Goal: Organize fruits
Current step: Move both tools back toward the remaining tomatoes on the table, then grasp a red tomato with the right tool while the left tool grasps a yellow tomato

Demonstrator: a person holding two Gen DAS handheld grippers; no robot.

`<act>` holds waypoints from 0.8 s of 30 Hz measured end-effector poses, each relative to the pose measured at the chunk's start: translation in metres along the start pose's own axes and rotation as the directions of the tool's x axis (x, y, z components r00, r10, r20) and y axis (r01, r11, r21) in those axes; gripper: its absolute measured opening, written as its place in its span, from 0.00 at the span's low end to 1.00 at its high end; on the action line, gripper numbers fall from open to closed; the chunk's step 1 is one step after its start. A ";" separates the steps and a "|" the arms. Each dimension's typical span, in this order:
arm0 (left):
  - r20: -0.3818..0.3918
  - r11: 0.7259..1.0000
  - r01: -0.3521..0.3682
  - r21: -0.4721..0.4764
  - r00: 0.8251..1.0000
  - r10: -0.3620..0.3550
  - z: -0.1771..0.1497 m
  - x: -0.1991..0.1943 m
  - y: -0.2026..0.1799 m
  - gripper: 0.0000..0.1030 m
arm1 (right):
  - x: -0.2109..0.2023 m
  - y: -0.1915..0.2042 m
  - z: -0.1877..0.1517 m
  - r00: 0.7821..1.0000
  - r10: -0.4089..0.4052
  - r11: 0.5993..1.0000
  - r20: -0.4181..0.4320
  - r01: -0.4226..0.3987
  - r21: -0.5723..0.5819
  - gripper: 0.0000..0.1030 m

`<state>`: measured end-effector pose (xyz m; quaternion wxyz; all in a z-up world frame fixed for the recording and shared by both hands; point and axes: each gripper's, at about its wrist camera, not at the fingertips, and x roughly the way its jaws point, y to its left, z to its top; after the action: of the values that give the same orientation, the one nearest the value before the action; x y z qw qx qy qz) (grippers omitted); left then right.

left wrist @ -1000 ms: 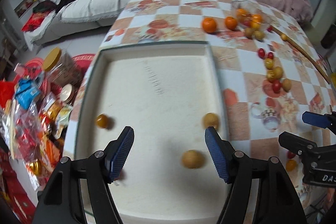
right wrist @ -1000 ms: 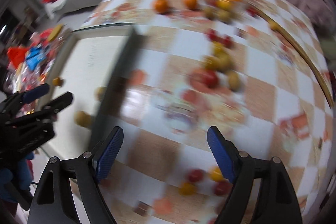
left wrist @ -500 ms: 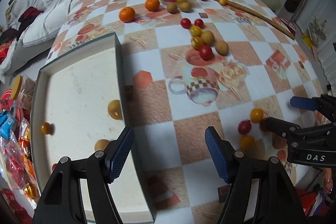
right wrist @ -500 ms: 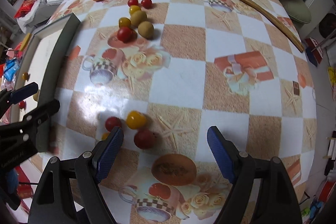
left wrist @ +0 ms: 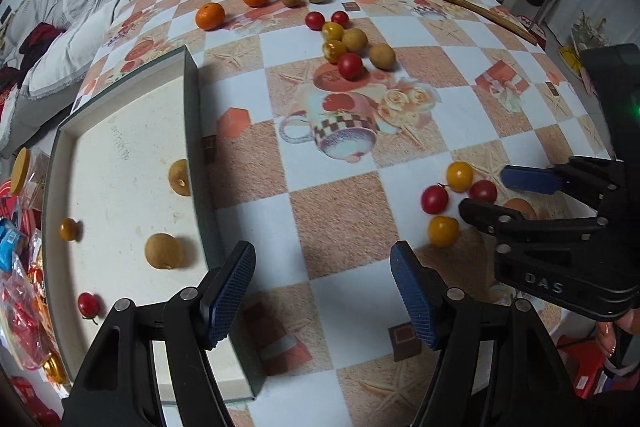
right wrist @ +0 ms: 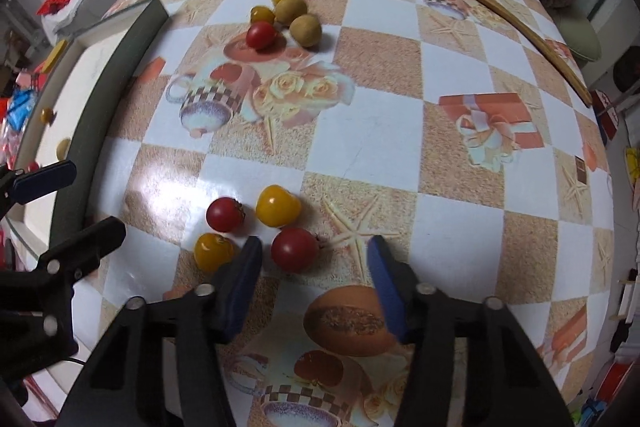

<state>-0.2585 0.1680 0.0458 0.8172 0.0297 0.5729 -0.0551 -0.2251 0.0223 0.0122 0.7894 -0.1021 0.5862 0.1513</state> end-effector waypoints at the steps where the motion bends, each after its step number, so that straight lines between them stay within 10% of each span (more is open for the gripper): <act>1: -0.001 1.000 0.007 -0.008 1.000 -0.007 -0.001 0.000 -0.002 0.69 | -0.001 0.001 -0.001 1.000 -0.006 1.000 0.008 0.006 -0.019 0.52; 6: -0.008 0.998 0.033 -0.061 0.999 -0.034 -0.004 0.004 -0.017 0.69 | -0.003 -0.009 -0.004 1.000 0.011 0.998 0.010 -0.011 -0.066 0.29; 24: -0.020 0.998 -0.058 -0.030 0.998 0.057 0.013 0.039 -0.071 0.69 | -0.002 -0.046 0.010 0.983 0.185 0.981 -0.020 -0.186 -0.059 0.28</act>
<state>-0.2418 0.0940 0.0152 0.8133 0.0342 0.5803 -0.0226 -0.2000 -0.0173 0.0165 0.7640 -0.0719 0.5941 0.2411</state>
